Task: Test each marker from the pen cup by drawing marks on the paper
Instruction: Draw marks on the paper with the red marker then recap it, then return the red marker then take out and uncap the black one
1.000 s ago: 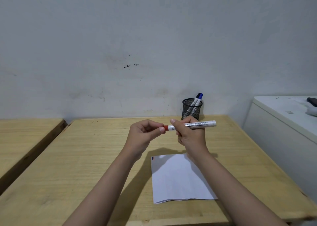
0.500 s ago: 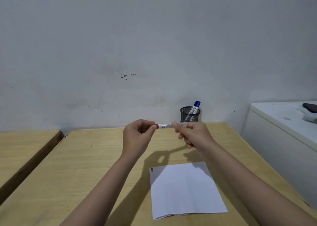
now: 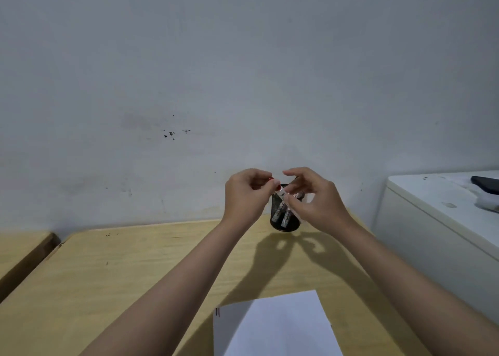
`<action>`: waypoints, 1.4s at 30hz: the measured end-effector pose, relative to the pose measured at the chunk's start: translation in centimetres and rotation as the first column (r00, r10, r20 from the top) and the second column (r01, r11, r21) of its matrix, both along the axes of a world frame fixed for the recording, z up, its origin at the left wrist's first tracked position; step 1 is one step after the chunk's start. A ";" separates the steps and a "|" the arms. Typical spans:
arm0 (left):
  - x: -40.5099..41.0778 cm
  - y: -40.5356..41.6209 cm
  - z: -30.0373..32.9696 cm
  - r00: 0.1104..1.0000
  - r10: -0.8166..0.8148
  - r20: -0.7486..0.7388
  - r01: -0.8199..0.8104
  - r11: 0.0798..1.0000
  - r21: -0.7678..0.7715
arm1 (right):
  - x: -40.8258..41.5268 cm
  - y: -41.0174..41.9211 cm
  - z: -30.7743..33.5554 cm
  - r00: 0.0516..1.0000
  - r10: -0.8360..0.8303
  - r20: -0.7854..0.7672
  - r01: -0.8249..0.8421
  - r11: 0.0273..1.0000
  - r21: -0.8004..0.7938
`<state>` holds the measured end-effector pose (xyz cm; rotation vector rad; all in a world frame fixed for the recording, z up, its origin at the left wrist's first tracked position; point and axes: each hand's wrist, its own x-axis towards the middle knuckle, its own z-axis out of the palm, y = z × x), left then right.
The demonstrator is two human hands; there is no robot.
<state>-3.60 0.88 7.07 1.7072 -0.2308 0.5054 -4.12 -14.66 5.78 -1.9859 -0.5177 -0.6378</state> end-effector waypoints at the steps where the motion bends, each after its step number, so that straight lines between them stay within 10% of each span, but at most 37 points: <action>1: 1.0 -0.6 0.3 1.000 -0.019 0.002 0.019 1.000 -0.009 | 0.6 -0.5 0.1 1.000 -0.003 0.000 0.003 1.000 -0.011; 11: 9.0 -4.5 -2.0 0.996 -0.048 -0.070 0.039 0.991 -0.131 | 9.3 -4.3 1.1 0.991 -0.080 -0.111 0.113 0.935 0.337; 19: 11.3 -3.3 -6.1 0.991 0.056 -0.118 -0.008 0.928 0.371 | 11.7 -5.2 0.3 0.963 -0.243 -0.115 0.269 0.857 0.440; 42: 11.5 -2.9 -7.1 0.994 0.025 -0.111 0.021 0.917 0.399 | 13.2 -2.8 -3.3 0.836 -0.519 -0.178 0.470 0.845 -0.253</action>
